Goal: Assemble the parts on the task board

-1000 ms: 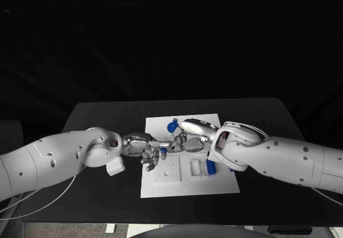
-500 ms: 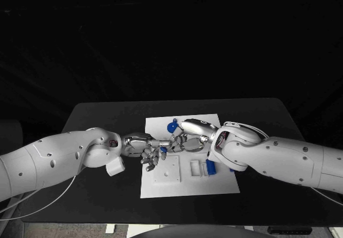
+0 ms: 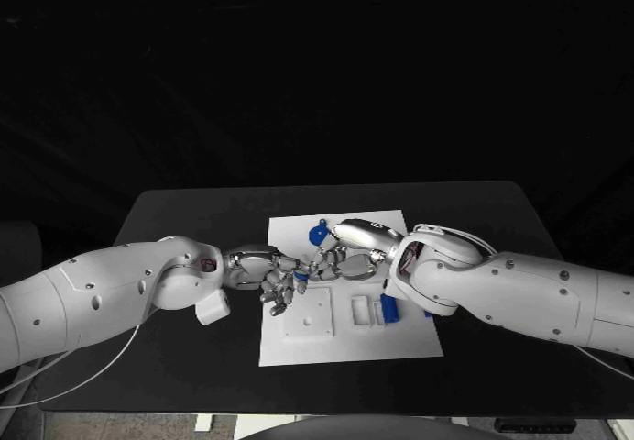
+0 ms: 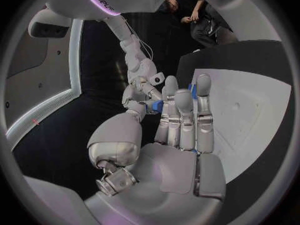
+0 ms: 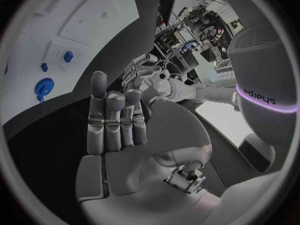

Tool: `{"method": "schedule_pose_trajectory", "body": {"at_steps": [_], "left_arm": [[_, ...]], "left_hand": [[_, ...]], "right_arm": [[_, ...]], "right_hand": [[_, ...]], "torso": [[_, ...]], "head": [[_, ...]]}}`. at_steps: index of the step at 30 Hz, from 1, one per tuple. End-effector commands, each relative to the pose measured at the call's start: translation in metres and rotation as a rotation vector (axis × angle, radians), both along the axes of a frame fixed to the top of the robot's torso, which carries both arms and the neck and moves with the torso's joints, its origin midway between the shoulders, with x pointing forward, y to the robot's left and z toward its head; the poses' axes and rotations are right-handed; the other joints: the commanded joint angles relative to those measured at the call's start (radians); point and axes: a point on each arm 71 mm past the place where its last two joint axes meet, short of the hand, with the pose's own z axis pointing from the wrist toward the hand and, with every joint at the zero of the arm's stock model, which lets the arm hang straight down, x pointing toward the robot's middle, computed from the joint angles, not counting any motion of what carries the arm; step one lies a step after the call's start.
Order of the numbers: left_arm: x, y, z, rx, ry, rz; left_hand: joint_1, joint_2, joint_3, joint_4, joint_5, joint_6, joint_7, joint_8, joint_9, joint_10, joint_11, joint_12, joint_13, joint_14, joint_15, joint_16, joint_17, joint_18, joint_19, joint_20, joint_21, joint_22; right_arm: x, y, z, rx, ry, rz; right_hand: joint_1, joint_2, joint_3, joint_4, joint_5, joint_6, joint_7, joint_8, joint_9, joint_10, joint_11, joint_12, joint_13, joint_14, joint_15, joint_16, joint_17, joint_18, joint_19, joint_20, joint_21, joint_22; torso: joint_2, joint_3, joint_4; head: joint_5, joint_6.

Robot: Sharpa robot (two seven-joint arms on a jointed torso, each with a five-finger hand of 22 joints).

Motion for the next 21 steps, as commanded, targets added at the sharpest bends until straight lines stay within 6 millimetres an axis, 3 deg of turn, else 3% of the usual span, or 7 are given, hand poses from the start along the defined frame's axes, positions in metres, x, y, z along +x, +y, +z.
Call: {"method": "schedule_pose_trajectory", "body": {"at_steps": [1, 5, 7, 10, 13, 19, 21], "left_arm": [[0.0004, -0.0035, 0.0058, -0.064, 0.003, -0.005], [0.0006, -0.0026, 0.0059, -0.068, 0.004, -0.004], [0.0008, -0.002, 0.006, -0.069, 0.004, -0.002], [0.001, -0.0015, 0.006, -0.069, 0.004, -0.001], [0.001, -0.0011, 0.0059, -0.068, 0.005, -0.001], [0.001, -0.0002, 0.0055, -0.063, 0.007, 0.0], [0.001, 0.0001, 0.0054, -0.061, 0.007, 0.0]], "left_hand": [[-0.016, 0.007, 0.039, -0.014, 0.07, -0.008, 0.002, 0.022, 0.021, -0.009, 0.002, 0.004, -0.001, -0.007, -0.001, 0.006, 0.0, 0.011, -0.01, -0.002, -0.001, 0.021], [-0.03, 0.021, 0.086, -0.045, 0.167, -0.025, -0.002, 0.082, 0.074, -0.011, 0.0, 0.004, -0.001, -0.011, -0.002, 0.008, -0.001, 0.013, -0.015, -0.004, 0.006, 0.022], [-0.048, 0.039, 0.105, -0.061, 0.189, -0.056, -0.004, 0.151, 0.132, -0.013, -0.001, 0.006, -0.001, -0.013, -0.004, 0.009, -0.003, 0.014, -0.022, -0.005, 0.018, 0.022], [-0.045, 0.066, 0.121, -0.077, 0.168, -0.07, -0.009, 0.208, 0.178, -0.015, -0.002, 0.009, 0.001, -0.013, -0.005, 0.011, -0.004, 0.015, -0.025, -0.007, 0.028, 0.023], [-0.007, 0.106, 0.126, -0.083, 0.054, -0.096, -0.003, 0.228, 0.191, -0.025, 0.001, 0.019, 0.006, -0.014, -0.002, 0.013, -0.003, 0.016, -0.03, -0.005, 0.037, 0.022], [0.059, 0.12, 0.114, -0.063, -0.11, -0.127, 0.006, 0.226, 0.172, -0.054, 0.007, 0.056, 0.021, -0.018, 0.003, 0.02, -0.002, 0.02, -0.034, 0.001, 0.043, 0.021], [0.089, 0.13, 0.105, -0.063, -0.237, -0.129, 0.01, 0.203, 0.144, -0.058, 0.008, 0.062, 0.023, -0.019, 0.005, 0.021, -0.002, 0.019, -0.034, 0.003, 0.043, 0.02]], "right_arm": [[-0.0026, 0.0024, -0.0022, -0.01, 0.01, 0.02], [-0.0026, 0.0022, -0.0022, -0.01, 0.01, 0.019], [-0.0026, 0.0021, -0.0022, -0.011, 0.01, 0.019], [-0.0025, 0.0018, -0.0022, -0.01, 0.01, 0.018], [-0.0024, 0.0014, -0.0021, -0.01, 0.008, 0.016], [-0.0006, -0.0013, -0.0011, 0.005, 0.001, -0.009], [0.0007, -0.0032, 0.0, 0.021, -0.006, -0.028]], "right_hand": [[-0.002, -0.01, -0.006, 0.0, 0.004, -0.007, 0.001, -0.004, -0.002, 0.005, -0.001, -0.008, -0.002, 0.008, 0.0, -0.007, -0.003, -0.005, 0.01, 0.001, -0.007, 0.003], [-0.002, -0.01, -0.006, 0.0, 0.004, -0.007, 0.001, -0.004, -0.002, 0.005, -0.001, -0.008, -0.002, 0.008, 0.0, -0.007, -0.003, -0.005, 0.01, 0.001, -0.007, 0.003], [-0.002, -0.01, -0.006, 0.0, 0.004, -0.007, 0.001, -0.004, -0.002, 0.005, -0.001, -0.008, -0.002, 0.008, 0.0, -0.007, -0.003, -0.005, 0.01, 0.001, -0.007, 0.003], [-0.003, -0.011, -0.007, 0.0, 0.005, -0.007, 0.001, -0.004, -0.002, 0.005, -0.001, -0.01, -0.004, 0.008, 0.0, -0.007, -0.003, -0.005, 0.011, 0.0, -0.01, 0.004], [-0.003, -0.011, -0.007, 0.0, 0.005, -0.007, 0.001, -0.004, -0.002, 0.005, -0.001, -0.01, -0.004, 0.008, 0.0, -0.007, -0.003, -0.005, 0.011, 0.0, -0.01, 0.004], [-0.006, -0.016, -0.011, 0.001, 0.007, -0.017, 0.005, -0.004, -0.005, -0.008, 0.001, -0.034, -0.025, -0.002, 0.002, -0.029, -0.019, -0.006, 0.009, 0.002, -0.021, 0.004], [-0.014, -0.022, -0.014, 0.004, 0.015, -0.045, 0.015, -0.006, -0.011, -0.017, 0.006, -0.049, -0.038, -0.009, 0.004, -0.042, -0.028, -0.006, 0.007, 0.004, -0.027, 0.002]], "torso": [[0.0, 0.0002, 0.0], [0.0, -0.0001, 0.0001], [0.0, 0.0002, -0.0002], [0.0, 0.0003, -0.0004], [0.0, 0.0004, -0.0003], [0.0, 0.0004, 0.0], [0.0, 0.0004, 0.0]], "head": [[0.0, 0.0], [-0.001, 0.0], [-0.001, 0.0], [-0.001, 0.0], [-0.001, 0.001], [0.0, 0.002], [0.0, 0.002]]}}
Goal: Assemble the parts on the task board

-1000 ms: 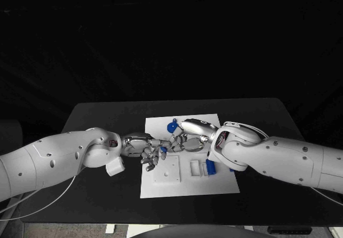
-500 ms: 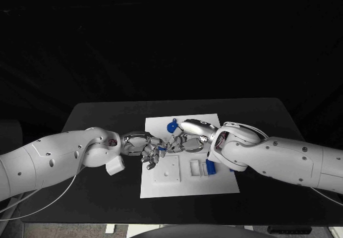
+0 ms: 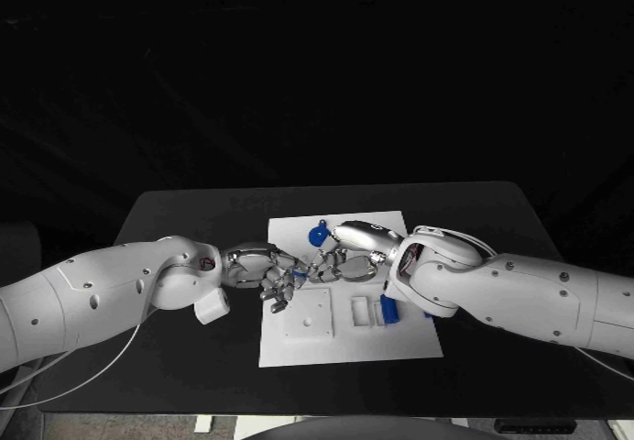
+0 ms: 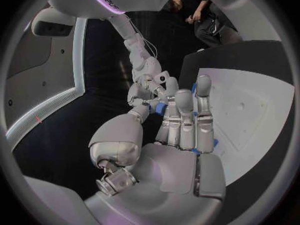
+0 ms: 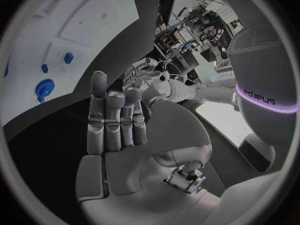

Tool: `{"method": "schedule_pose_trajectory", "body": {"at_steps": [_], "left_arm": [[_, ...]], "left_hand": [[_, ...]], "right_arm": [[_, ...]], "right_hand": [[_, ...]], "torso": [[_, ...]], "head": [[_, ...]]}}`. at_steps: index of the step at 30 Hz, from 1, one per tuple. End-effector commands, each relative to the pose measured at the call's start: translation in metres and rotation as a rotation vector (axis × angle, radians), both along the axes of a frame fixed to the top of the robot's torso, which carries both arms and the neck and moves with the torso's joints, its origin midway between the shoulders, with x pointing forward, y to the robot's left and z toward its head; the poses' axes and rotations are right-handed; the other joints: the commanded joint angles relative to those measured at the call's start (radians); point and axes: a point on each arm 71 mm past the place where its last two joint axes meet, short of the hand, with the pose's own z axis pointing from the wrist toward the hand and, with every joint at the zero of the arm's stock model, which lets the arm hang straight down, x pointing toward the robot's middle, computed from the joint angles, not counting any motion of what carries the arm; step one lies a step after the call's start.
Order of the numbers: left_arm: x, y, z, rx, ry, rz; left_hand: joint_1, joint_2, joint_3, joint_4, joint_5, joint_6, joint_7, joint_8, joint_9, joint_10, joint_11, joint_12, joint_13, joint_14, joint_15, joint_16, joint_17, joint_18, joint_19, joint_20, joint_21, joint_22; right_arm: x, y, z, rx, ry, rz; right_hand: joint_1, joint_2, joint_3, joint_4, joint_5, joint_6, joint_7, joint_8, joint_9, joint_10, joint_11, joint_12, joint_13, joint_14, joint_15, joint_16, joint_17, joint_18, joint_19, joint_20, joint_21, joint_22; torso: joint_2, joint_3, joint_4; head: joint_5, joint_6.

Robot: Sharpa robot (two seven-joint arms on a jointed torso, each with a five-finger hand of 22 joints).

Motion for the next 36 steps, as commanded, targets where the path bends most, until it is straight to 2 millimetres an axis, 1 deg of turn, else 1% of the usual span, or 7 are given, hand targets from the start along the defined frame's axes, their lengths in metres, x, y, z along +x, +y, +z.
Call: {"method": "schedule_pose_trajectory", "body": {"at_steps": [1, 4, 6, 13, 20, 27, 36], "left_arm": [[-0.0006, -0.0011, 0.002, -0.024, 0.006, -0.008], [-0.0005, -0.0009, 0.0019, -0.021, 0.005, -0.007], [-0.0003, -0.0007, 0.0017, -0.017, 0.004, -0.003], [0.0011, 0.0002, 0.0016, -0.012, -0.005, 0.013], [0.0024, 0.0004, 0.0021, -0.018, -0.012, 0.028], [0.0045, 0.0012, 0.0028, -0.034, -0.007, 0.051], [0.0036, 0.0005, 0.0027, -0.04, 0.01, 0.037]], "left_hand": [[0.075, 0.04, -0.016, -0.001, -0.13, -0.002, 0.001, -0.027, -0.037, -0.009, 0.001, 0.011, 0.002, -0.003, 0.004, 0.006, -0.001, 0.02, -0.007, 0.002, 0.004, 0.019], [0.125, 0.051, -0.044, -0.002, -0.281, 0.003, 0.005, -0.056, -0.085, -0.012, 0.002, 0.02, 0.002, -0.003, 0.006, 0.009, -0.001, 0.02, -0.005, 0.004, 0.001, 0.018], [0.168, 0.059, -0.076, -0.001, -0.335, 0.012, 0.007, -0.074, -0.135, -0.016, 0.004, 0.027, 0.0, -0.002, 0.007, 0.01, -0.003, 0.021, -0.001, 0.006, -0.003, 0.018], [0.263, 0.089, -0.141, -0.018, -0.618, 0.033, 0.012, -0.123, -0.262, -0.004, 0.003, 0.04, -0.004, 0.007, 0.006, 0.015, -0.004, 0.022, 0.009, 0.005, -0.008, 0.018], [0.342, 0.09, -0.235, -0.019, -0.652, 0.078, 0.009, -0.153, -0.421, 0.026, -0.003, 0.039, -0.012, 0.019, -0.001, 0.017, 0.001, 0.017, 0.017, -0.003, -0.008, 0.019], [0.364, 0.094, -0.257, -0.008, -0.654, 0.087, 0.009, -0.148, -0.48, 0.037, -0.005, 0.03, -0.014, 0.024, -0.004, 0.016, 0.008, 0.013, 0.02, -0.007, -0.005, 0.019], [0.351, 0.095, -0.256, 0.033, -0.654, 0.101, 0.008, -0.144, -0.522, 0.04, -0.005, 0.027, -0.013, 0.023, -0.004, 0.014, 0.014, 0.013, 0.019, -0.007, -0.004, 0.019]], "right_arm": [[0.002, -0.0032, 0.0019, 0.032, -0.012, -0.036], [0.0035, -0.0057, 0.0038, 0.063, -0.021, -0.062], [0.0044, -0.0076, 0.0056, 0.091, -0.024, -0.084], [0.0065, -0.0107, 0.0054, 0.103, -0.011, -0.116], [0.0064, -0.0097, 0.0023, 0.074, 0.017, -0.105], [0.004, -0.0061, 0.0014, 0.064, 0.031, -0.067], [0.0015, -0.0031, 0.0037, 0.083, 0.013, -0.035]], "right_hand": [[-0.011, -0.019, -0.01, 0.004, 0.022, -0.043, 0.013, -0.005, -0.006, -0.019, 0.006, -0.021, -0.017, -0.014, 0.007, -0.02, -0.014, -0.006, 0.001, 0.003, -0.014, -0.003], [-0.021, -0.032, -0.02, 0.009, 0.038, -0.08, 0.025, -0.005, -0.006, -0.031, 0.013, -0.029, -0.024, -0.027, 0.013, -0.04, -0.03, -0.004, -0.003, 0.009, -0.026, -0.009], [-0.025, -0.04, -0.028, 0.013, 0.045, -0.097, 0.03, -0.005, -0.007, -0.038, 0.017, -0.032, -0.029, -0.037, 0.017, -0.056, -0.042, -0.002, -0.005, 0.013, -0.036, -0.016], [-0.032, -0.055, -0.052, 0.019, 0.053, -0.139, 0.045, -0.006, -0.008, -0.062, 0.028, -0.043, -0.044, -0.06, 0.028, -0.068, -0.055, 0.0, -0.011, 0.024, -0.067, -0.035], [-0.012, -0.055, -0.132, 0.025, 0.053, -0.172, 0.055, -0.005, -0.006, -0.078, 0.037, -0.039, -0.062, -0.079, 0.036, -0.067, -0.068, 0.003, -0.007, 0.033, -0.102, -0.059], [0.018, -0.037, -0.214, -0.008, 0.07, -0.184, 0.06, -0.004, -0.007, -0.088, 0.041, -0.025, -0.08, -0.089, 0.038, -0.052, -0.081, 0.003, -0.003, 0.036, -0.122, -0.058], [0.039, -0.028, -0.22, -0.051, 0.098, -0.175, 0.058, -0.005, -0.007, -0.091, 0.038, -0.013, -0.083, -0.094, 0.037, -0.039, -0.082, 0.004, -0.005, 0.034, -0.117, -0.035]], "torso": [[0.0, 0.0002, 0.0007], [0.0, 0.0004, 0.0005], [0.001, 0.0006, 0.0007], [0.0, 0.0007, 0.0002], [0.0, 0.0001, 0.0001], [0.0, 0.0003, 0.0011], [0.0, 0.0, 0.0006]], "head": [[0.002, 0.001], [0.002, 0.001], [0.002, 0.001], [0.001, 0.002], [0.001, 0.002], [0.001, 0.001], [0.003, 0.002]]}}
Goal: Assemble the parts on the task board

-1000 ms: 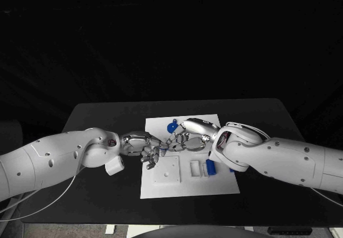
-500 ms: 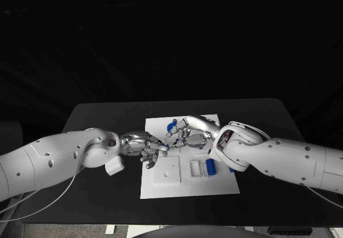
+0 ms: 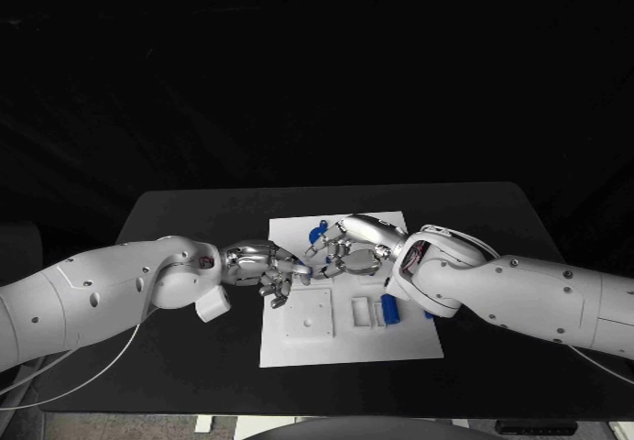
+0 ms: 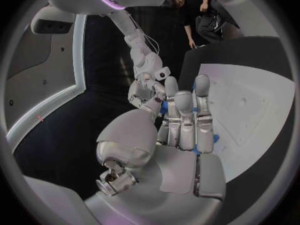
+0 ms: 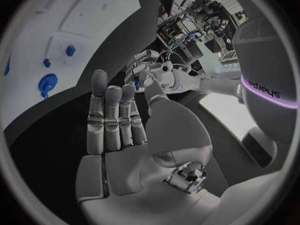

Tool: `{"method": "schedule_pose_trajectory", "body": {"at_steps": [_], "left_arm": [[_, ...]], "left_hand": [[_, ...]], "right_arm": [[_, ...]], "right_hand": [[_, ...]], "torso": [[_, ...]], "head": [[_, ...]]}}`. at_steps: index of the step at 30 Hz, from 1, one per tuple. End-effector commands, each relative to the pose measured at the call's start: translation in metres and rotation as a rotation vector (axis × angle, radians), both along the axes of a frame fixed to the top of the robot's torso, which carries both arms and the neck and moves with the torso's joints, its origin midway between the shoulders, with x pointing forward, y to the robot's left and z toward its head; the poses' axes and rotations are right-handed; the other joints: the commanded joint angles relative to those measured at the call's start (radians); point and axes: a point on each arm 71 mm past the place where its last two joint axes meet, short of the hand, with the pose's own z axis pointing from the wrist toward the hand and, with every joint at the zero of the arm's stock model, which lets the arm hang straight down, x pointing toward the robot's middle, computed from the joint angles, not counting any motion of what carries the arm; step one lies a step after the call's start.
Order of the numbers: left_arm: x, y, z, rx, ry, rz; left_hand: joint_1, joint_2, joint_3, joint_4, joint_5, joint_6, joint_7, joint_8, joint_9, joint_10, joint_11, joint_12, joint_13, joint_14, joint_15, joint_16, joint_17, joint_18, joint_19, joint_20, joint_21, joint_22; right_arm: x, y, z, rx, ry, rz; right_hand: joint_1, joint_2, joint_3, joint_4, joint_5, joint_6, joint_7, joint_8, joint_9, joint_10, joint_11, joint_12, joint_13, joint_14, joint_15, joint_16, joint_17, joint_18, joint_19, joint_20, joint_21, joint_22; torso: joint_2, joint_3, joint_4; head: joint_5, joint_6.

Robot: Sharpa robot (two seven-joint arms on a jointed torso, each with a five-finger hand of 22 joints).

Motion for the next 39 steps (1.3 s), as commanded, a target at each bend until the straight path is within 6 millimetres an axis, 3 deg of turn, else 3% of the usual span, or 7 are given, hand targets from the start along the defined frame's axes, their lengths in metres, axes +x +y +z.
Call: {"method": "schedule_pose_trajectory", "body": {"at_steps": [1, 5, 9, 14, 18, 29, 39], "left_arm": [[-0.001, -0.003, 0.002, -0.031, 0.014, -0.009], [-0.002, -0.004, 0.002, -0.03, 0.024, -0.025], [-0.003, -0.005, 0.002, -0.027, 0.031, -0.038], [-0.003, -0.006, 0.001, -0.021, 0.028, -0.044], [-0.003, -0.006, 0.001, -0.018, 0.025, -0.044], [-0.002, -0.007, 0.001, -0.013, 0.013, -0.033], [-0.001, -0.007, 0.002, -0.016, 0.003, -0.022]], "left_hand": [[-0.006, 0.003, -0.003, 0.014, -0.005, 0.058, -0.046, 0.01, -0.005, 0.007, 0.0, -0.006, 0.001, 0.007, -0.002, 0.003, 0.002, -0.003, 0.004, 0.0, 0.0, 0.02], [-0.019, 0.003, -0.008, 0.037, -0.004, 0.076, -0.049, 0.013, -0.015, 0.012, -0.002, -0.007, 0.001, 0.009, -0.003, 0.004, 0.004, -0.003, 0.005, -0.001, 0.001, 0.02], [-0.036, 0.001, -0.007, 0.048, -0.005, 0.117, -0.058, -0.015, -0.05, 0.025, -0.007, -0.018, -0.003, 0.013, -0.008, 0.004, 0.009, -0.006, 0.007, -0.005, 0.003, 0.02], [-0.046, 0.001, -0.033, 0.007, -0.004, 0.216, -0.062, -0.12, -0.13, 0.045, -0.013, -0.041, -0.01, 0.019, -0.011, -0.001, 0.014, -0.009, 0.01, -0.009, 0.004, 0.019], [-0.045, -0.001, -0.056, 0.001, -0.004, 0.274, -0.065, -0.191, -0.163, 0.05, -0.015, -0.047, -0.007, 0.021, -0.013, -0.004, 0.019, -0.011, 0.01, -0.011, 0.005, 0.02], [-0.042, -0.001, -0.079, 0.022, -0.005, 0.323, -0.069, -0.252, -0.167, 0.052, -0.015, -0.051, 0.0, 0.023, -0.015, -0.007, 0.026, -0.013, 0.01, -0.013, 0.005, 0.019], [-0.043, -0.001, -0.092, 0.039, -0.004, 0.329, -0.068, -0.267, -0.16, 0.051, -0.015, -0.053, 0.002, 0.023, -0.014, -0.01, 0.028, -0.013, 0.011, -0.013, 0.005, 0.019]], "right_arm": [[-0.003, 0.004, 0.002, 0.017, -0.012, 0.042], [-0.004, 0.006, 0.004, 0.036, -0.028, 0.043], [-0.004, 0.006, 0.005, 0.047, -0.037, 0.039], [-0.004, 0.008, 0.005, 0.053, -0.04, 0.037], [-0.004, 0.009, 0.005, 0.055, -0.038, 0.042], [-0.004, 0.012, 0.004, 0.047, -0.021, 0.055], [-0.004, 0.015, 0.001, 0.035, -0.009, 0.066]], "right_hand": [[0.018, 0.001, 0.006, -0.008, 0.003, 0.008, -0.004, -0.005, -0.001, -0.006, -0.001, 0.009, 0.001, -0.008, 0.0, 0.01, 0.002, 0.005, 0.0, 0.003, 0.003, 0.01], [0.024, 0.001, 0.02, -0.008, 0.0, 0.022, -0.007, -0.006, -0.001, -0.004, -0.004, 0.018, 0.005, -0.008, -0.002, 0.021, 0.005, 0.006, -0.001, 0.001, 0.011, 0.026], [0.02, 0.002, 0.031, -0.008, -0.002, 0.029, -0.009, -0.006, -0.001, -0.002, -0.005, 0.023, 0.007, -0.007, -0.003, 0.027, 0.005, 0.007, -0.002, 0.001, 0.015, 0.038], [0.01, 0.007, 0.039, -0.005, -0.004, 0.031, -0.009, -0.006, -0.001, -0.002, -0.005, 0.026, 0.008, -0.006, -0.003, 0.03, 0.005, 0.007, -0.001, 0.001, 0.016, 0.046], [0.005, 0.009, 0.041, -0.005, -0.005, 0.031, -0.01, -0.006, -0.001, -0.001, -0.005, 0.027, 0.008, -0.006, -0.003, 0.031, 0.004, 0.007, -0.001, 0.001, 0.015, 0.048], [-0.008, 0.017, 0.042, -0.003, -0.007, 0.047, -0.015, -0.006, -0.001, -0.001, -0.008, 0.029, 0.009, -0.005, -0.004, 0.033, 0.003, 0.006, 0.001, 0.0, 0.012, 0.053], [-0.015, 0.025, 0.042, -0.004, -0.01, 0.065, -0.021, -0.006, -0.001, -0.001, -0.011, 0.031, 0.01, -0.005, -0.007, 0.035, 0.003, 0.004, 0.002, -0.002, 0.009, 0.056]], "torso": [[0.0, 0.0001, 0.0002], [0.0, 0.0002, 0.0005], [0.0, 0.0004, 0.0006], [0.0, 0.0003, 0.0004], [0.0, 0.0003, 0.0], [0.0, -0.0002, 0.0002], [0.0, 0.0001, 0.0001]], "head": [[0.0, 0.0], [0.001, 0.001], [0.0, 0.0], [0.0, 0.0], [0.001, 0.0], [0.0, 0.001], [0.0, 0.001]]}}
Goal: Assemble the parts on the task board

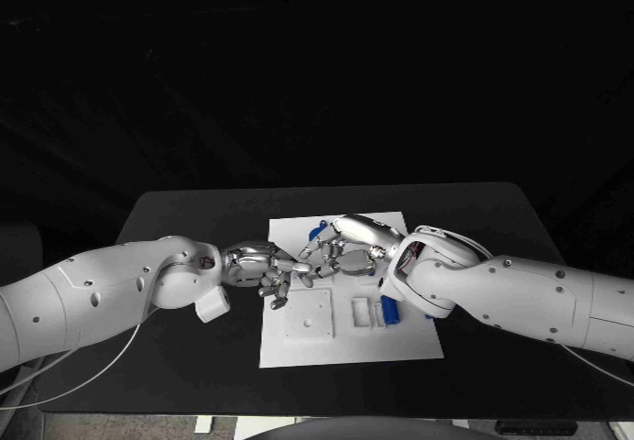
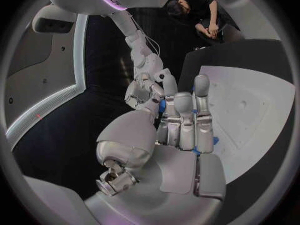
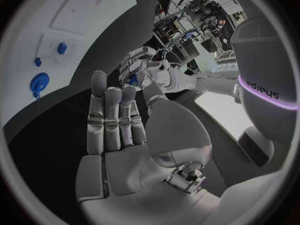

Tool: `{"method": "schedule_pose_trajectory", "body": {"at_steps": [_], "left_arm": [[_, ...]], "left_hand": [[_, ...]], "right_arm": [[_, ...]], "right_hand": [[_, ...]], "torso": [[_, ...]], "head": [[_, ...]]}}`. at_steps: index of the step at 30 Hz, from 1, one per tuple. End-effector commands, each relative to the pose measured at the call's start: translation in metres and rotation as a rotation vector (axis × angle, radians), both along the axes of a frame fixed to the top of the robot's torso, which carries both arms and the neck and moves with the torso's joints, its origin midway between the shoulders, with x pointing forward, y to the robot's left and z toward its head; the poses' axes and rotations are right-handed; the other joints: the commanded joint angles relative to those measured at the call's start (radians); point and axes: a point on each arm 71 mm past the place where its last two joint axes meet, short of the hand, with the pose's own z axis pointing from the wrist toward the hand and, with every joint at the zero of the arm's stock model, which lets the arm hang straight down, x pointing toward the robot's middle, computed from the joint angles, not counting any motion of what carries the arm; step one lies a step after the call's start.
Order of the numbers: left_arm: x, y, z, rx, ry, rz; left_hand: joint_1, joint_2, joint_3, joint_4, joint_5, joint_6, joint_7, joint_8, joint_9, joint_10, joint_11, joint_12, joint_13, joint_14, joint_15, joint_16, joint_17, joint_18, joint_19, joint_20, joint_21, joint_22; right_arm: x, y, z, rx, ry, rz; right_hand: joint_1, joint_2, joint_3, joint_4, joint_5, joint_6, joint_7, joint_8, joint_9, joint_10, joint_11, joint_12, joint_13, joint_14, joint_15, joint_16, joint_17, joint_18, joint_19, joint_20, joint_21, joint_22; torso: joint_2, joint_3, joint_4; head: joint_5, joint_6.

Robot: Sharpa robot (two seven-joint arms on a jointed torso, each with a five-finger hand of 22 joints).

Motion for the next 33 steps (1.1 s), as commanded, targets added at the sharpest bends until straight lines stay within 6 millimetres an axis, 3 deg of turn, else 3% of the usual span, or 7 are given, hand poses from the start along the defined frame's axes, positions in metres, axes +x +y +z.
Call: {"method": "schedule_pose_trajectory", "body": {"at_steps": [1, 11, 20, 26, 33], "left_arm": [[-0.0008, -0.0057, 0.0017, -0.014, -0.01, -0.006], [-0.0016, -0.0086, 0.0017, -0.005, -0.022, -0.007], [-0.0029, -0.011, 0.0024, -0.012, -0.025, -0.015], [-0.0047, -0.0135, 0.0031, -0.015, -0.031, -0.022], [-0.0063, -0.0153, 0.0037, -0.007, -0.051, -0.025]], "left_hand": [[-0.002, -0.004, -0.008, 0.007, -0.004, 0.168, -0.068, -0.007, 0.002, 0.0, -0.004, -0.003, 0.002, 0.007, 0.002, -0.006, 0.002, -0.013, 0.004, -0.005, 0.005, 0.02], [-0.001, -0.005, -0.02, 0.024, -0.004, 0.171, -0.068, -0.018, 0.005, -0.001, -0.003, -0.004, 0.003, 0.006, 0.002, -0.008, 0.002, -0.013, 0.003, -0.005, 0.005, 0.02], [0.002, -0.006, -0.026, 0.031, -0.004, 0.173, -0.066, -0.031, 0.004, -0.008, -0.002, -0.005, 0.005, 0.003, 0.004, -0.013, 0.001, -0.012, 0.0, -0.003, 0.003, 0.019], [0.002, -0.005, -0.031, 0.034, -0.004, 0.175, -0.063, -0.044, -0.002, -0.018, 0.001, 0.001, 0.009, 0.001, 0.005, -0.015, -0.001, -0.011, -0.001, -0.001, 0.001, 0.019], [0.006, -0.005, -0.029, 0.031, -0.004, 0.175, -0.063, -0.052, -0.006, -0.02, 0.001, 0.003, 0.01, 0.002, 0.006, -0.015, -0.002, -0.01, 0.0, -0.001, 0.001, 0.019]], "right_arm": [[-0.0031, 0.0055, 0.0001, 0.002, 0.009, 0.032], [-0.0037, 0.0084, -0.001, -0.001, 0.016, 0.042], [-0.0038, 0.0097, -0.0029, -0.006, 0.025, 0.048], [-0.0039, 0.0107, -0.0049, -0.019, 0.039, 0.059], [-0.0047, 0.0119, -0.0066, -0.03, 0.046, 0.066]], "right_hand": [[-0.011, 0.004, 0.007, -0.001, -0.006, 0.008, -0.002, -0.006, -0.001, 0.002, -0.007, 0.005, 0.002, -0.002, -0.003, 0.006, -0.001, 0.004, 0.002, -0.002, -0.004, 0.002], [-0.019, 0.018, 0.007, 0.002, -0.007, 0.025, -0.007, -0.006, -0.001, 0.001, -0.01, 0.005, 0.003, -0.002, -0.004, 0.007, -0.001, 0.002, 0.004, -0.004, -0.007, 0.004], [-0.02, 0.055, 0.053, 0.006, -0.071, 0.055, -0.018, -0.005, 0.0, -0.001, -0.015, 0.005, 0.005, -0.003, -0.008, 0.008, -0.001, -0.002, 0.005, -0.007, -0.011, 0.011], [-0.039, 0.044, 0.116, 0.023, -0.083, 0.065, -0.02, -0.004, 0.0, -0.003, -0.017, 0.004, 0.008, -0.006, -0.008, 0.009, -0.001, -0.005, 0.005, -0.009, -0.019, 0.018], [-0.046, 0.027, 0.137, 0.042, -0.074, 0.067, -0.023, -0.005, 0.0, -0.005, -0.017, 0.004, 0.009, -0.008, -0.008, 0.01, -0.002, -0.006, 0.007, -0.008, -0.027, 0.023]], "torso": [[0.0, 0.0, 0.0001], [0.0, -0.0001, 0.0], [0.0, 0.0002, -0.0002], [0.0, -0.0001, -0.0005], [0.0, -0.0002, -0.0003]], "head": [[0.0, 0.0], [-0.003, 0.001], [-0.004, -0.001], [-0.007, -0.002], [-0.008, -0.003]]}}
